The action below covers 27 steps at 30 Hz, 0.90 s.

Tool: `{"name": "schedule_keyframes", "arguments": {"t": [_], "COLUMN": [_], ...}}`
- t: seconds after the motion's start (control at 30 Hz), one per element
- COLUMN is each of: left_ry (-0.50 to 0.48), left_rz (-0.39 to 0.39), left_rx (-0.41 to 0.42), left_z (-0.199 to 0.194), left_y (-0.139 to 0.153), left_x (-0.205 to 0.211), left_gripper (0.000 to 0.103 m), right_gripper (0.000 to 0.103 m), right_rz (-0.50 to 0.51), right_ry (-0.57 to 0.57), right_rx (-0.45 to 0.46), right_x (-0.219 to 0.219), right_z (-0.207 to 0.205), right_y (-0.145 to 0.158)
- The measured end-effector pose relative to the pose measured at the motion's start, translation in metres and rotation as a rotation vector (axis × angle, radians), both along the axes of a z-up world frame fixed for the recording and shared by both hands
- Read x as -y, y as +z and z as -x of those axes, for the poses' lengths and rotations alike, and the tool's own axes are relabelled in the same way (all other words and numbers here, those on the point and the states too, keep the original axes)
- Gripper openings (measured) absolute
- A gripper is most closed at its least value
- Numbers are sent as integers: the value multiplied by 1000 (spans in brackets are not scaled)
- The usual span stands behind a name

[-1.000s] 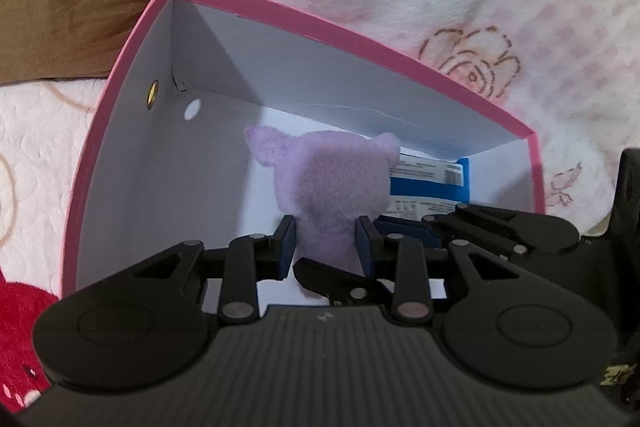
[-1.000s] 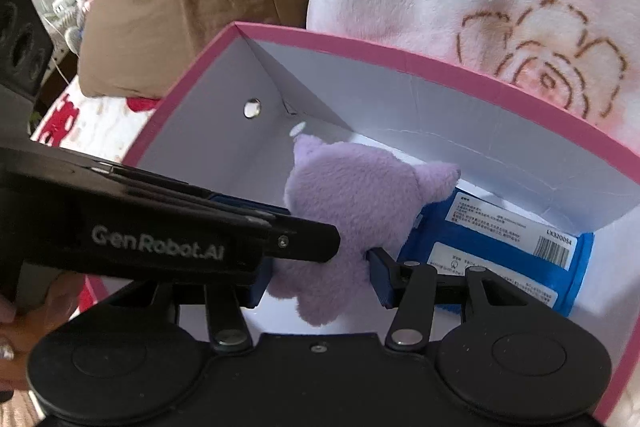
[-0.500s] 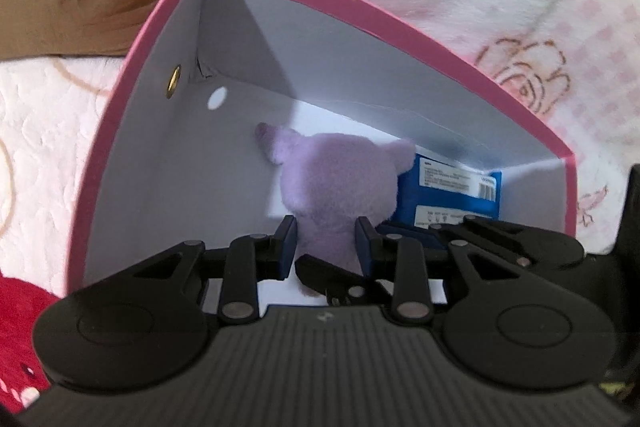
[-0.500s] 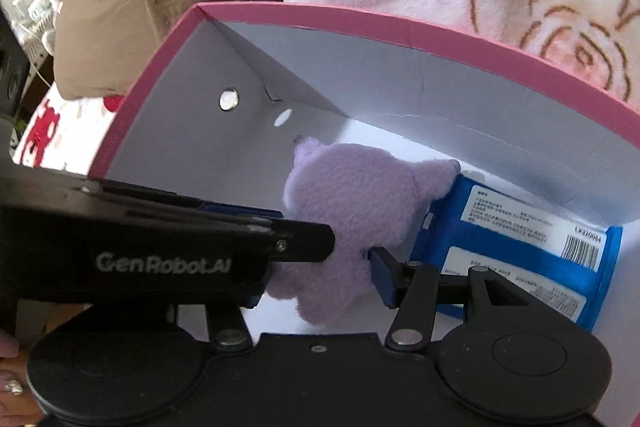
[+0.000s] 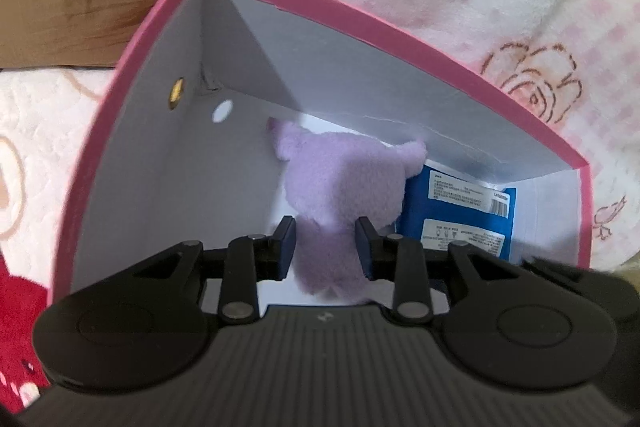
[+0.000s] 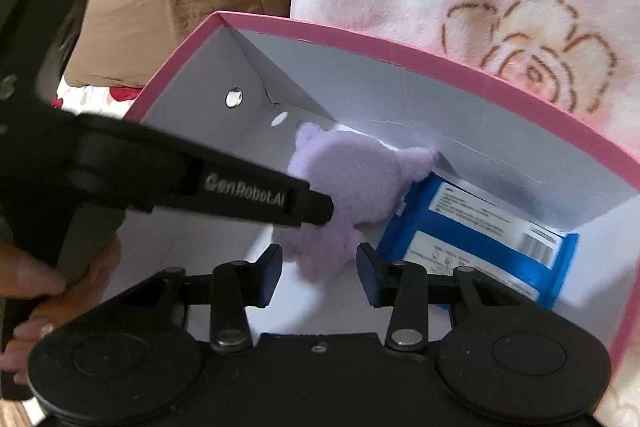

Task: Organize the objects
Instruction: 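Open the right gripper to release the plush toy, then withdraw the right tool and move it toward the green yarn ball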

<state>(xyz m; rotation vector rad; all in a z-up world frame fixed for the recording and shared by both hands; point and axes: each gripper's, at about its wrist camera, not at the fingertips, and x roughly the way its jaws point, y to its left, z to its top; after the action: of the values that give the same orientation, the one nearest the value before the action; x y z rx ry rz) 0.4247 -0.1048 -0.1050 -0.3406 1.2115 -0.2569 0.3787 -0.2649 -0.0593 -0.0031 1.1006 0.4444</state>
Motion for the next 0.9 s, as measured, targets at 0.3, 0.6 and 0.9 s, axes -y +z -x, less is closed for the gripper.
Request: {"name": "schedule_keyframes", "arguments": {"t": [0.3, 0.6, 0.9], "left_ry": [-81, -95, -120], "left_rz": [-37, -84, -94], "left_rx": [80, 163, 173], "left_z": [35, 104, 162], "left_y": [53, 102, 137], "left_x": [-2, -13, -21], "left_gripper": [41, 53, 57], "right_gripper": [47, 47, 54], "right_rz": [-36, -48, -39], "right_ry": [18, 8, 18], "right_rx": [127, 189, 257], "right_x": [20, 23, 21], "right_z": [66, 111, 169], "right_y": [35, 71, 115]}}
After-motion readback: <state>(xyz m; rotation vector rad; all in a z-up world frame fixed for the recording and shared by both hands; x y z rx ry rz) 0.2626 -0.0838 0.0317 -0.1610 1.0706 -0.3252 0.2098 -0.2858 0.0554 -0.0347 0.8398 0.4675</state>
